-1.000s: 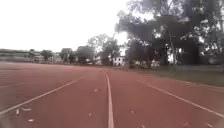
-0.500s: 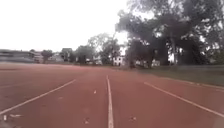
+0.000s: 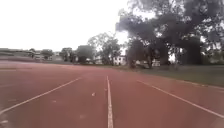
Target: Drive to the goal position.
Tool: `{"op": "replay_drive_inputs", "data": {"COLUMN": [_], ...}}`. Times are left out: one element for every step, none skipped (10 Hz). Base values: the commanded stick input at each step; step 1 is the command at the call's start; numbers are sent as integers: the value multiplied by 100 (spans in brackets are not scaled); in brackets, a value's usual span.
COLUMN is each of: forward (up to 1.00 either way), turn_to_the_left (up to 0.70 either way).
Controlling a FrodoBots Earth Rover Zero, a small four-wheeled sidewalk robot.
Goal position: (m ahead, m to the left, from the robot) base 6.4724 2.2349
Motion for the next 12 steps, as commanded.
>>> {"op": "replay_drive_inputs", "data": {"forward": [45, 45, 45, 45, 45, 45, 45, 45, 45, 45, 45, 45], "turn_to_the_left": [0, 0, 0, 0, 0, 0, 0, 0, 0, 0, 0, 0]}}
